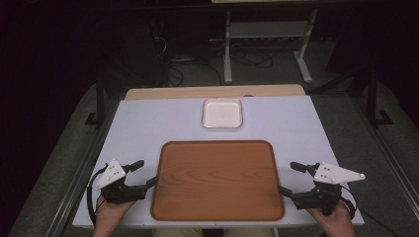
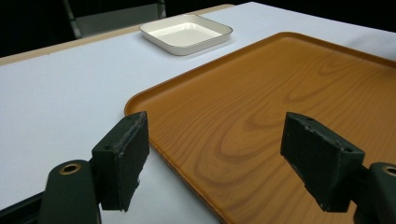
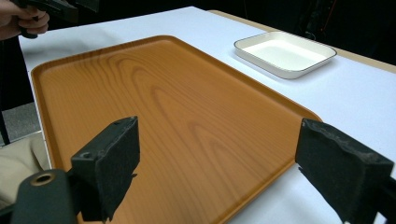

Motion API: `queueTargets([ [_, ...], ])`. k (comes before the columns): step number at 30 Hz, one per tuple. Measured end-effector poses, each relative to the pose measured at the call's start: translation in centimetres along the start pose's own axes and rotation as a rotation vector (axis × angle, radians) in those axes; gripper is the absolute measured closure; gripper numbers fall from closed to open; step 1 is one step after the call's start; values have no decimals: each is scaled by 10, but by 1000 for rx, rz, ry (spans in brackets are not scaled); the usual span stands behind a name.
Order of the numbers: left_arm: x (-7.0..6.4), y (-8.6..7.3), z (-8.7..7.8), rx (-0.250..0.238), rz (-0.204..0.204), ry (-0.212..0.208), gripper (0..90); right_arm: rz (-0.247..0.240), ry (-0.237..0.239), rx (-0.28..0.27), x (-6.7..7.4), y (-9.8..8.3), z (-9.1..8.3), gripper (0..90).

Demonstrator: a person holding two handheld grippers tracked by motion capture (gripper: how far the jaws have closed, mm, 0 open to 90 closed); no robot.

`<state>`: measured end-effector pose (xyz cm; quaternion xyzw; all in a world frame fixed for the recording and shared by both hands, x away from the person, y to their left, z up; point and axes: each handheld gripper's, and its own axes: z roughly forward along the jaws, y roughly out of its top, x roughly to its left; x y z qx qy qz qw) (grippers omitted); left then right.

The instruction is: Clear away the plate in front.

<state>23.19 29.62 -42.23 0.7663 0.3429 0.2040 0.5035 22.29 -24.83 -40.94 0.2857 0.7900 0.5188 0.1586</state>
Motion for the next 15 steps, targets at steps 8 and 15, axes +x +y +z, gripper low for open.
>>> queueTargets([
  [8, 0, 0, 1, 3, 0, 4, 234, 0, 0, -4, 0, 0, -1, 132],
  [15, 0, 0, 2, 7, -1, 7, 234, 6, -2, -6, -1, 0, -2, 132],
])
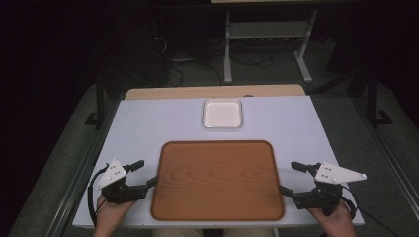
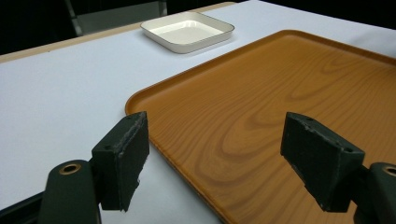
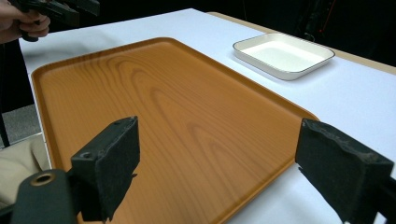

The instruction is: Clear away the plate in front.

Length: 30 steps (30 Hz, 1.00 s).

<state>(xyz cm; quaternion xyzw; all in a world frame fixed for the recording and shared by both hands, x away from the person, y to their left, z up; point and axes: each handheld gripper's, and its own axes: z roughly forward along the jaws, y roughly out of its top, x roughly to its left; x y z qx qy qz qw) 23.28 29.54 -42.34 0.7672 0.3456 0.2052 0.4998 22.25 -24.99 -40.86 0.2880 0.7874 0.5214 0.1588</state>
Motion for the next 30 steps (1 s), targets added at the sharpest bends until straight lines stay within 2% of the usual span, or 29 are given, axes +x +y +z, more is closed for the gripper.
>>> queueTargets([
  [12, 0, 1, 2, 0, 1, 8, 234, 4, -1, -6, -1, 0, -1, 132],
  [30, -2, 4, 7, 7, -3, -9, 234, 12, -3, -18, -2, -1, -3, 132],
])
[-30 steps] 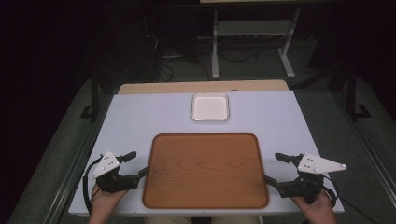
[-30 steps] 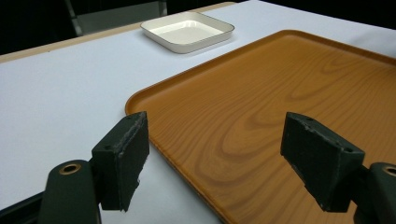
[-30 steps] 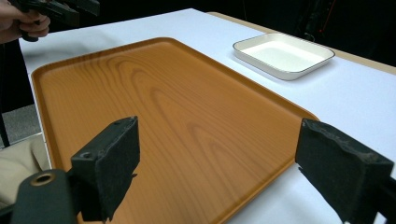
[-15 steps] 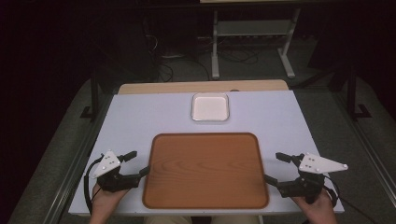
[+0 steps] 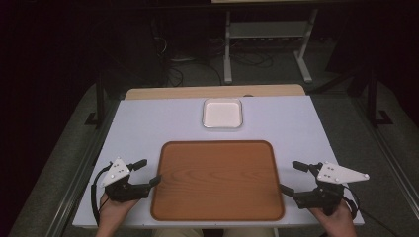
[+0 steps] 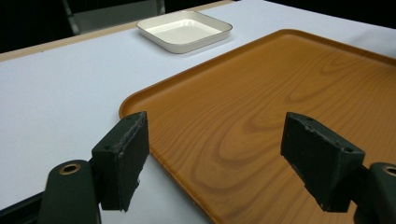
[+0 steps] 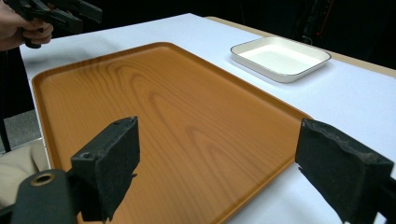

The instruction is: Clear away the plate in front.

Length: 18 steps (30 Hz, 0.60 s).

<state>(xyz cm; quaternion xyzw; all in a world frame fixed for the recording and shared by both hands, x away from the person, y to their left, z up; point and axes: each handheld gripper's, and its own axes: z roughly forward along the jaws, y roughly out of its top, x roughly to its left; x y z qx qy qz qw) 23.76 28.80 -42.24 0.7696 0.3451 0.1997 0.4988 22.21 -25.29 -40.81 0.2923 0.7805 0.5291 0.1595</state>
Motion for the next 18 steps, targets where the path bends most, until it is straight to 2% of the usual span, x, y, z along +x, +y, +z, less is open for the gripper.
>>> queueTargets([
  [7, -2, 8, 7, 9, 14, -16, 234, 3, -1, -3, 0, 0, 0, 132],
  [12, -4, 16, 19, 27, 31, -40, 234, 4, -6, -8, -2, 0, -2, 132],
  [18, -5, 26, 34, 25, 28, -61, 233, 13, -13, -15, -4, -1, -4, 132],
])
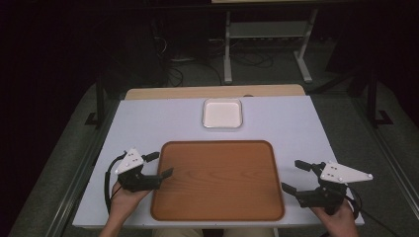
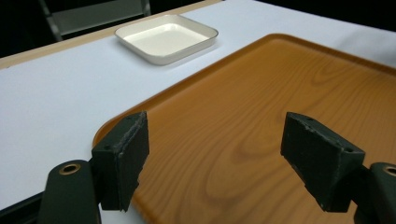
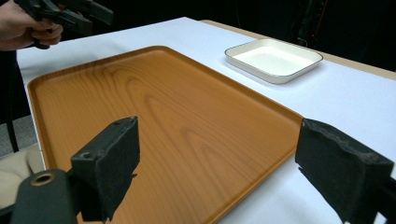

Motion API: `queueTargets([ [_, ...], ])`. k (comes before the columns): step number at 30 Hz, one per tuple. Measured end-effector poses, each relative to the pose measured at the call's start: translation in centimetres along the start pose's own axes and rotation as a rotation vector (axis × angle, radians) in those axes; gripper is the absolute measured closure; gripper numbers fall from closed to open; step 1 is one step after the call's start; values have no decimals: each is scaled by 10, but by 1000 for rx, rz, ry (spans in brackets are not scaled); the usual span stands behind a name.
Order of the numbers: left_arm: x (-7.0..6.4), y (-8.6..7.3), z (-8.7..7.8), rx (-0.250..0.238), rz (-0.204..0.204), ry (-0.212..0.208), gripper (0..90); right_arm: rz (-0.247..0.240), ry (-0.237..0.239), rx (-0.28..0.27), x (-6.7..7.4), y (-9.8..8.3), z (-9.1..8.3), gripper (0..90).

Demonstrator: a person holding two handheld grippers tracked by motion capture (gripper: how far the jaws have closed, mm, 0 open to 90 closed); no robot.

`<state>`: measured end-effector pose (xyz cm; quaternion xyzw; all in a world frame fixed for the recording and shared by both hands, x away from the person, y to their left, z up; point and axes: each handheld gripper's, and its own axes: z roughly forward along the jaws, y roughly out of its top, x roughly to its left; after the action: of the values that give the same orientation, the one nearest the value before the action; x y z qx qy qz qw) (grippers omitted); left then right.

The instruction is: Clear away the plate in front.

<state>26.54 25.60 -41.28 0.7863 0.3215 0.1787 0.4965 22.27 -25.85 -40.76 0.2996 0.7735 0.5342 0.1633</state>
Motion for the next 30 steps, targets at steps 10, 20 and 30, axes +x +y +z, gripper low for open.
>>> queueTargets([
  [10, 1, 21, 36, 38, -2, -35, 249, 8, 2, -6, -2, -2, -1, 131],
  [20, 6, 37, 65, 59, -4, -55, 258, 12, -3, -8, -4, -2, -3, 131],
  [30, 14, 51, 89, 80, -31, -72, 264, 11, -2, -6, -4, -2, -2, 131],
])
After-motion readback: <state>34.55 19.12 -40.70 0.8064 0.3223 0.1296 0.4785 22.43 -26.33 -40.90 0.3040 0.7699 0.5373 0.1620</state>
